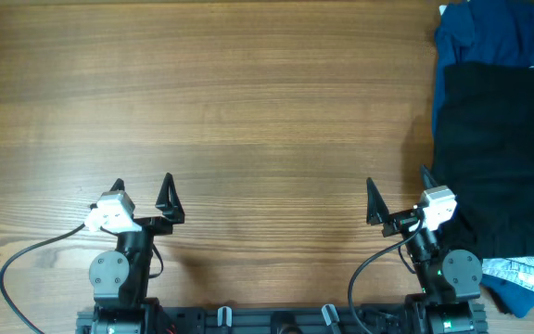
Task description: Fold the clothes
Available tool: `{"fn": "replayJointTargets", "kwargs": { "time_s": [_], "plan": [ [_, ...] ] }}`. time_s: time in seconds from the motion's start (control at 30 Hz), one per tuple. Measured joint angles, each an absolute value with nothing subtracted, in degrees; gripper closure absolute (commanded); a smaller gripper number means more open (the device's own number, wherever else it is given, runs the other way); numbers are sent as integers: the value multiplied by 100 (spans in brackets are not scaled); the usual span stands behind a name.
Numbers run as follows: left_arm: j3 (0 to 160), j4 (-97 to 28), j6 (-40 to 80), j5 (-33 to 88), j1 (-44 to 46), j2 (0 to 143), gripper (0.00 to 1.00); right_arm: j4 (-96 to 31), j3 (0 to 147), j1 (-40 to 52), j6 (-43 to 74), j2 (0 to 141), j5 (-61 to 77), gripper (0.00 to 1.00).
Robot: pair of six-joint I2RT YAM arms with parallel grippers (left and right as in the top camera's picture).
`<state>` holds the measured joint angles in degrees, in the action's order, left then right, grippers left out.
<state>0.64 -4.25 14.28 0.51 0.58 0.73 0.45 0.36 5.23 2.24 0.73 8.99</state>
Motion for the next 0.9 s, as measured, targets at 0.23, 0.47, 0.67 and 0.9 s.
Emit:
{"fn": "replayJointTargets", "kwargs": {
  "time_s": [0.23, 0.47, 0.67, 0.9],
  "plan": [
    [64, -425, 1426, 51, 58, 73, 0, 43, 36, 327, -1094, 263, 878, 0],
    [64, -425, 1426, 51, 58, 73, 0, 43, 36, 327, -1297, 263, 878, 0],
    [64, -425, 1428, 51, 58, 73, 0, 43, 36, 327, -1319, 263, 878, 0],
    [64, -425, 1428, 51, 58, 73, 0, 43, 36, 327, -1319, 263, 878, 0]
  ]
}}
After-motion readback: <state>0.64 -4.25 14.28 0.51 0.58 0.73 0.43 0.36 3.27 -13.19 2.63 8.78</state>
